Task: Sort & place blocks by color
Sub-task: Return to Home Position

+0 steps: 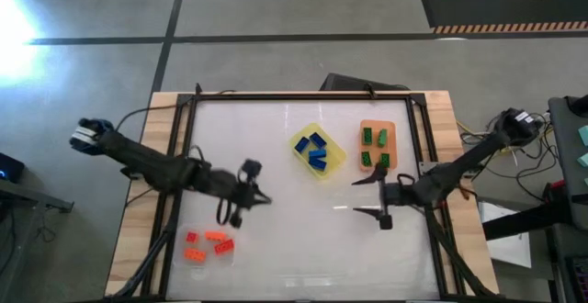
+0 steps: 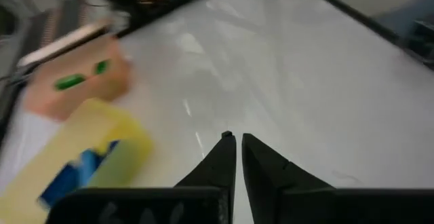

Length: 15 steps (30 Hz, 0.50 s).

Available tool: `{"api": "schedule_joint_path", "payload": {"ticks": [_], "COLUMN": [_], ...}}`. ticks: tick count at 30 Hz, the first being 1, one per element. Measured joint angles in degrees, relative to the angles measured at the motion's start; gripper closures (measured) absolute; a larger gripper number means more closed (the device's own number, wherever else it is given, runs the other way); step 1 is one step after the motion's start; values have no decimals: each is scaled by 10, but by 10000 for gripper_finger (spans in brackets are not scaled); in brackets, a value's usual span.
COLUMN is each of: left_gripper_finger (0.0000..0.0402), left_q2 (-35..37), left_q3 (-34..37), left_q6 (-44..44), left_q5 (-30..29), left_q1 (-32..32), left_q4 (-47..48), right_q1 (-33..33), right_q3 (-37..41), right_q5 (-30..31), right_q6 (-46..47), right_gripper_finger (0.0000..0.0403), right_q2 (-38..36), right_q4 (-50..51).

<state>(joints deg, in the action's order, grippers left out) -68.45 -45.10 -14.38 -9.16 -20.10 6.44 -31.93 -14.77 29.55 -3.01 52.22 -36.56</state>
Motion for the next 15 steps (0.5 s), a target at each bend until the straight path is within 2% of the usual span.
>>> {"api": "schedule_joint_path", "payload": {"ticks": [5, 8, 15], "left_gripper_finger": [392, 392, 392], "left_q2": [73, 113, 216], "left_q3": [100, 142, 207], "left_q6": [-15, -16, -11], "left_q5": [12, 31, 36], "left_q1": [84, 123, 153], "left_q4": [-96, -119, -120], "right_q1": [27, 48, 76], "right_q3": [26, 36, 49], "right_q5": [5, 5, 4], "right_q6": [-49, -67, -79], "right_gripper_finger": [77, 77, 77], "right_q2": [-115, -189, -359], "right_q4": [27, 82, 234]}}
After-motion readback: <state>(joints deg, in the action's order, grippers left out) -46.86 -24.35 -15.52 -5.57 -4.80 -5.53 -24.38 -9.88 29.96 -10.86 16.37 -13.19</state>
